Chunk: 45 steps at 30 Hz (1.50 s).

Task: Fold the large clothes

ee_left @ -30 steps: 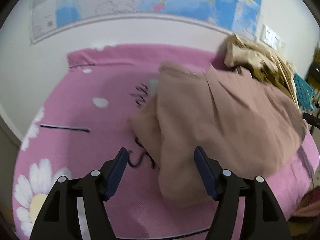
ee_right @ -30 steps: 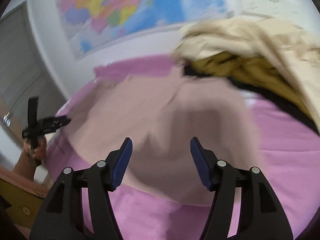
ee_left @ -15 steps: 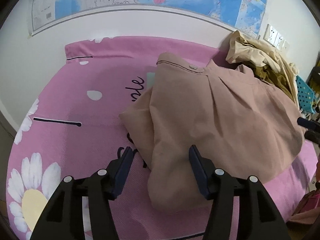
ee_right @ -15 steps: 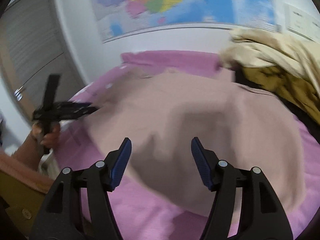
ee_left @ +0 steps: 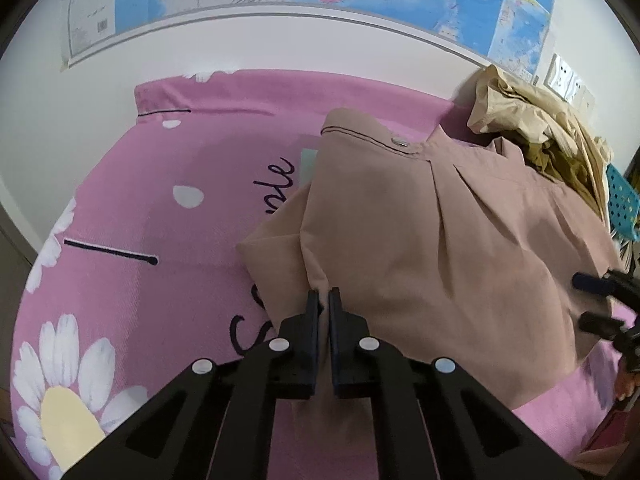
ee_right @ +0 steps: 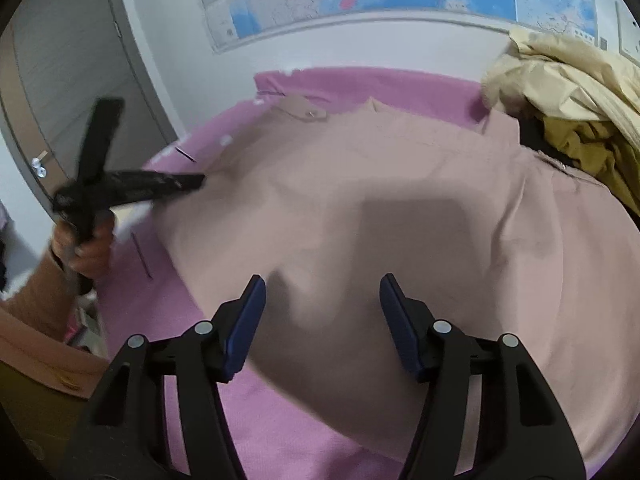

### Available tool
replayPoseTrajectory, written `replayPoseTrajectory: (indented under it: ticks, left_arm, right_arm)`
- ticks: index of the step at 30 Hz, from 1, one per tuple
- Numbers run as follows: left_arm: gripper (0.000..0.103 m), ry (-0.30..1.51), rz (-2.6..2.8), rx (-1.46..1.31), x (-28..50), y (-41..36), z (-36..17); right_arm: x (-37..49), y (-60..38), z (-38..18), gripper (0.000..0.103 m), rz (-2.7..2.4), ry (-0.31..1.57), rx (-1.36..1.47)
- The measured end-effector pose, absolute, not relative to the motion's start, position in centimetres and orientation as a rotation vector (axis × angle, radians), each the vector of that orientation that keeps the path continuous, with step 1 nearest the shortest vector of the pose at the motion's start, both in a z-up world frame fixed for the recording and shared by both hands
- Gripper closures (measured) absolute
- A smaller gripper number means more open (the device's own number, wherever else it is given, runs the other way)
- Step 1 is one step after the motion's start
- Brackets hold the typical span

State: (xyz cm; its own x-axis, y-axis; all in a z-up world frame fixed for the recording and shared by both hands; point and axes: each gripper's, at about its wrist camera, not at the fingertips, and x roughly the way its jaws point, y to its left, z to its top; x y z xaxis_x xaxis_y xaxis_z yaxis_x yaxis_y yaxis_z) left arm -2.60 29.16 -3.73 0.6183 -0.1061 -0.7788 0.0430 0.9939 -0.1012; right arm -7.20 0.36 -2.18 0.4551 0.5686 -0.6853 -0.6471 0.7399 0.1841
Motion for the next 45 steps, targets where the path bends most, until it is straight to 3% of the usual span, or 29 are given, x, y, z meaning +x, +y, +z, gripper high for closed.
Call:
replayPoseTrajectory:
  ticks: [1, 3, 7, 10, 11, 13, 15, 17, 26, 32, 34, 36, 39, 42, 45]
  left_arm:
    - [0.091, 0.896, -0.089, -0.061, -2.8, 28.9, -3.6]
    - [0.069, 0.892, -0.101, -0.064, -2.9, 28.9, -3.5]
    - [0.058, 0.904, -0.110, -0.084, -2.8, 29.2, -3.5]
    - [0.058, 0.910, -0.111, -0.087, -2.6, 29.2, -3.7]
    - [0.058, 0.914, -0.107, -0.083, -2.5, 29.1, -3.7]
    - [0.062, 0.914, -0.105, -0.077, -2.4, 28.8, -3.7]
    - [0.068, 0.910, -0.109, -0.069, -2.3, 28.5, -3.7]
    - [0.074, 0.910, -0.120, -0.063, -2.0, 28.2, -3.6]
    - [0.093, 0.900, -0.127, -0.062, -0.1, 28.4, -2.8]
    - [0.091, 0.873, -0.095, -0.080, 2.5, 29.3, -1.8]
    - [0.074, 0.881, -0.128, -0.086, 3.0, 29.3, -2.1]
    - [0.061, 0.878, -0.149, -0.075, 2.9, 29.1, -2.1]
    - [0.046, 0.859, -0.171, -0.042, 2.8, 28.5, -1.9]
    - [0.039, 0.876, -0.186, -0.022, 3.3, 28.0, -2.1]
    - [0.038, 0.917, -0.184, -0.002, 4.6, 27.6, -2.9]
  right_arm:
    - [-7.3, 0.5, -1.9, 0.044, 0.765, 0.797, -0.103]
    - [-7.0, 1.2, -1.1, 0.040, 0.795, 0.793, -0.084]
    - [-4.7, 3.4, -0.8, 0.033, 0.807, 0.825, -0.024]
    - [-2.8, 4.7, -1.6, 0.034, 0.808, 0.862, 0.004]
    - [-2.2, 5.2, -2.0, 0.041, 0.800, 0.873, 0.001]
    - [-0.9, 6.1, -2.9, 0.055, 0.796, 0.904, -0.005]
    - [0.5, 6.5, -4.0, 0.081, 0.797, 0.949, 0.024]
    - [1.0, 6.6, -4.6, 0.100, 0.797, 0.964, 0.042]
    - [2.5, 6.7, -2.8, 0.102, 0.784, 0.887, 0.058]
    - [4.9, 7.3, -3.8, 0.102, 0.751, 0.928, 0.052]
    - [4.7, 6.8, -4.3, 0.099, 0.765, 0.952, 0.063]
    - [4.1, 5.4, -3.8, 0.075, 0.763, 0.942, 0.084]
    - [2.4, 2.0, -1.6, 0.053, 0.739, 0.841, 0.082]
    - [1.7, -1.9, 0.1, 0.049, 0.589, 0.772, 0.020]
    - [2.6, -5.2, 0.4, 0.032, 0.436, 0.764, 0.000]
